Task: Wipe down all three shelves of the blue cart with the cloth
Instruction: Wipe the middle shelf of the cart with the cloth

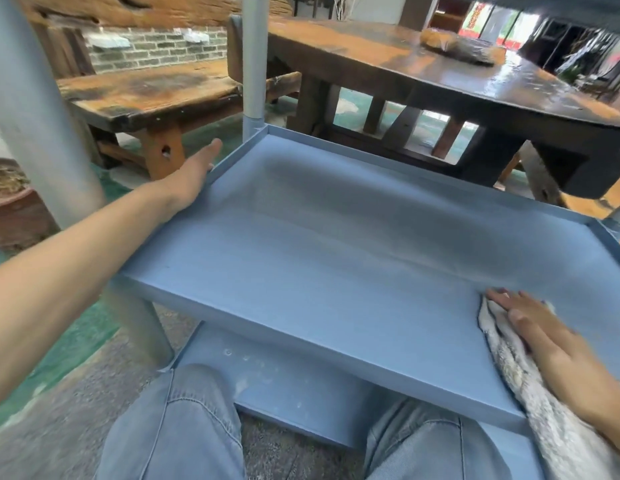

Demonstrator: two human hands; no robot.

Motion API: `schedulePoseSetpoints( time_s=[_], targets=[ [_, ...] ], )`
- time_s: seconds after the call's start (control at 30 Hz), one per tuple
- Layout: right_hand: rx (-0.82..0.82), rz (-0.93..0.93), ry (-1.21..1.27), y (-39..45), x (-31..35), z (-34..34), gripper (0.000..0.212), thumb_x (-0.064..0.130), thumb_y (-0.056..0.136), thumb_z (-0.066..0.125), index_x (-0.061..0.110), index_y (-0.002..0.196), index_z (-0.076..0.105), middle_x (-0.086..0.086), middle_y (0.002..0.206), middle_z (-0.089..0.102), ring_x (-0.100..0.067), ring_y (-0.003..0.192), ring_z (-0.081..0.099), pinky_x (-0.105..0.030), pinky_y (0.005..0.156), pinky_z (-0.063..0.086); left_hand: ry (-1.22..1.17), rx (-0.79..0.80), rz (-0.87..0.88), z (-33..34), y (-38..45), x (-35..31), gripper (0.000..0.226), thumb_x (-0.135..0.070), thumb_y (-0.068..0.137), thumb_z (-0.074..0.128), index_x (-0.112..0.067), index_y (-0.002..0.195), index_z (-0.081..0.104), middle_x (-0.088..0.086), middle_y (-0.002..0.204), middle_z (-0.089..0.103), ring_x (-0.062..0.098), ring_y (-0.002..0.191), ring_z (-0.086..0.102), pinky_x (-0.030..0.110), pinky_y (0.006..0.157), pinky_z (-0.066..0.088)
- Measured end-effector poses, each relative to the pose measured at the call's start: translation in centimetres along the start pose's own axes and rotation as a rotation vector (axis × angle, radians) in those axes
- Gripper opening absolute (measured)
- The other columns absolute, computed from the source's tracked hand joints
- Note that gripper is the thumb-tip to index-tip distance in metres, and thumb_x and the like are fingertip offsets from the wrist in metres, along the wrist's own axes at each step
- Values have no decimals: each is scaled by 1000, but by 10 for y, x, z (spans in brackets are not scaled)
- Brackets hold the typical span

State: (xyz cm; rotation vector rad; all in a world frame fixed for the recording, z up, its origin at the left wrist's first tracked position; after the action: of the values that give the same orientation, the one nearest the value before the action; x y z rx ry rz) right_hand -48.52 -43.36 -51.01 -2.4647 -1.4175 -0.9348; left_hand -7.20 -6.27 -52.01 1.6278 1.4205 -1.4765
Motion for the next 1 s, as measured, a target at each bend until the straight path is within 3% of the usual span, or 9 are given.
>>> schedulePoseSetpoints(
  time_s=[0.13,0.2,0.27,0.4,0.5,0.73,0.87,0.93,1.0],
  targets=[
    [103,5,-96,19,58,58,50,46,104,34,31,149,50,4,160,43,-6,151,26,-22,120,13,-89,-104,14,-9,-3,-4,90,-83,83,25,-14,131,57,6,109,61,18,81,60,27,63,41],
    [164,-30,-147,26,89,88,55,49,105,29,28,153,45,1,162,39,-12,153,23,-28,123,13,-103,-95,2,-8,-4,-3,95,-86,81,22,-12,124,61,9,102,62,23,86,63,32,68,46],
    [195,-81,-197,32,123,115,59,53,104,24,30,156,40,0,164,35,-13,154,19,-31,124,12,-111,-88,10,-8,-3,-3,99,-88,77,21,-11,122,63,14,117,63,27,95,64,38,81,52],
    [227,-158,-210,42,193,168,62,56,102,21,29,156,34,-5,166,28,-19,155,17,-42,127,12,-176,-91,25,-12,-1,-4,98,-88,80,22,-12,125,63,16,132,57,23,95,62,34,71,48],
    [231,-133,-175,52,233,200,62,53,103,27,21,156,35,-9,166,26,-24,155,14,-49,126,13,-231,-70,0,-11,0,-1,93,-86,82,22,-14,124,64,18,135,55,27,100,58,41,87,47],
    [239,-114,-57,89,299,250,76,54,98,37,4,155,28,-16,164,29,-27,155,16,-49,126,9,-228,-60,10,-14,1,1,89,-86,82,19,-18,114,66,14,128,58,24,100,58,36,73,42],
    [381,-291,17,98,334,273,94,68,84,53,10,153,26,-9,154,42,-32,145,35,-48,114,36,-203,-50,79,-15,-1,-7,64,-84,85,19,-40,125,43,12,140,55,29,119,55,42,92,33],
    [431,-369,16,96,341,277,85,67,81,58,15,144,35,-6,142,51,-32,135,45,-43,99,45,-226,4,58,-8,2,-3,78,-85,84,22,-31,131,51,9,131,61,22,108,62,39,89,39],
    [464,-473,15,91,347,280,77,65,82,59,17,140,41,-7,143,50,-30,138,42,-41,103,42,-245,32,45,-6,4,-2,74,-87,81,26,-29,104,67,-1,100,74,14,83,73,34,76,47]
  ],
)
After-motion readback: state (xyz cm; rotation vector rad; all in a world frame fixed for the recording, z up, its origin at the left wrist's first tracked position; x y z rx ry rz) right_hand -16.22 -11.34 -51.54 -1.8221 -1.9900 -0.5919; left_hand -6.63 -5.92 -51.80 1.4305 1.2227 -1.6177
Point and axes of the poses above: each hand's wrist, its own y-axis towards the middle knuckle, its own z-axis out of the palm, x = y × z, the point moved 8 cm from there along y, towards the middle knuckle
